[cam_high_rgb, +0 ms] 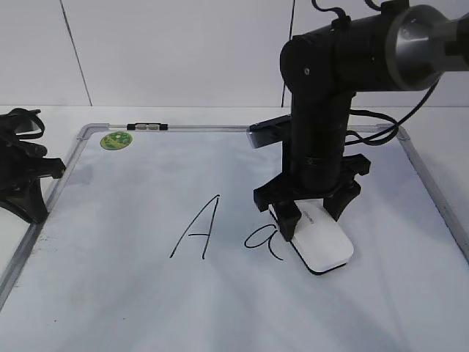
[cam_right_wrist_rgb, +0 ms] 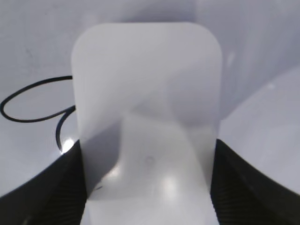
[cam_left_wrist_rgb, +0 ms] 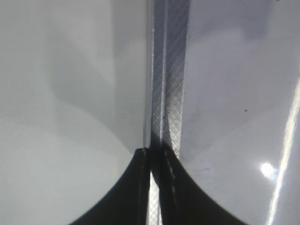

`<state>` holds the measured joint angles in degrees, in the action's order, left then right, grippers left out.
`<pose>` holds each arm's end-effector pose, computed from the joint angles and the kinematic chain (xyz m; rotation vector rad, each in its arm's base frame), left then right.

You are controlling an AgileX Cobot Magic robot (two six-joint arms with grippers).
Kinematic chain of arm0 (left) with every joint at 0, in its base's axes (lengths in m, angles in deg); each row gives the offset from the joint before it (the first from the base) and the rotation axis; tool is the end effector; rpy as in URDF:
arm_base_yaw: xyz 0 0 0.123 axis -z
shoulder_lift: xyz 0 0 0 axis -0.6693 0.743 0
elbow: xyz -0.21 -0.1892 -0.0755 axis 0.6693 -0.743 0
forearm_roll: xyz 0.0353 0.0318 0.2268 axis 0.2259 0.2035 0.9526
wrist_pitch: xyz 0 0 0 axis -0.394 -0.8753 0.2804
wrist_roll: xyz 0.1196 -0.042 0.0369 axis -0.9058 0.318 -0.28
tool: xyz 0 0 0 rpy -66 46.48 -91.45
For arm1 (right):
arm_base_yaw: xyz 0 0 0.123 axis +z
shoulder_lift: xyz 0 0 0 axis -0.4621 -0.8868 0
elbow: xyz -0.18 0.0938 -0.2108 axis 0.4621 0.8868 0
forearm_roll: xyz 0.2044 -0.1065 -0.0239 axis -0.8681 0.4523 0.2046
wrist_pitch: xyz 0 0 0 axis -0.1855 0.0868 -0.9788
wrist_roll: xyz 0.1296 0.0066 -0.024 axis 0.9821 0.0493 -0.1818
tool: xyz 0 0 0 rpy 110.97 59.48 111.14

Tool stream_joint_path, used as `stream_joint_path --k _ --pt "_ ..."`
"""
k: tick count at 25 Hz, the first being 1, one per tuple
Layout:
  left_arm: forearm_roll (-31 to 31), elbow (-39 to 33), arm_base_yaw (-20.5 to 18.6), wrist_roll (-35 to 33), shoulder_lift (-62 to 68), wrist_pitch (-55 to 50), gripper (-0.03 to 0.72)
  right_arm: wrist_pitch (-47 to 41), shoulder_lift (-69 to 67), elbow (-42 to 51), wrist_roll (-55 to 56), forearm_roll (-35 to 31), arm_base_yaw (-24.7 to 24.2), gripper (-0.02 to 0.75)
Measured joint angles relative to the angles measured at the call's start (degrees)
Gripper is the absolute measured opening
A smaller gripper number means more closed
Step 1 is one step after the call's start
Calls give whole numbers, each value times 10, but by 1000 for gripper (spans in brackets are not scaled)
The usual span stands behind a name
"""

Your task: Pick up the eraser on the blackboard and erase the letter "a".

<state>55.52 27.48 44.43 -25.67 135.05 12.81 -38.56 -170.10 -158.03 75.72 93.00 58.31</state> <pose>0.3521 -0.0364 0.1322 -0.0756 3.1043 -0.2578 0.3293 0.1875 0.1623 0.6250 -3.0587 0.1039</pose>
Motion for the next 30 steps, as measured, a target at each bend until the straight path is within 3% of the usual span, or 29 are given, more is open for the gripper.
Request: stream_joint_path --k 15,30 --pt "0 0 0 0 0 2 15 -4 -25 -19 -3 2 5 559" --pt "0 0 0 0 0 2 15 -1 -27 -19 -3 12 87 559"
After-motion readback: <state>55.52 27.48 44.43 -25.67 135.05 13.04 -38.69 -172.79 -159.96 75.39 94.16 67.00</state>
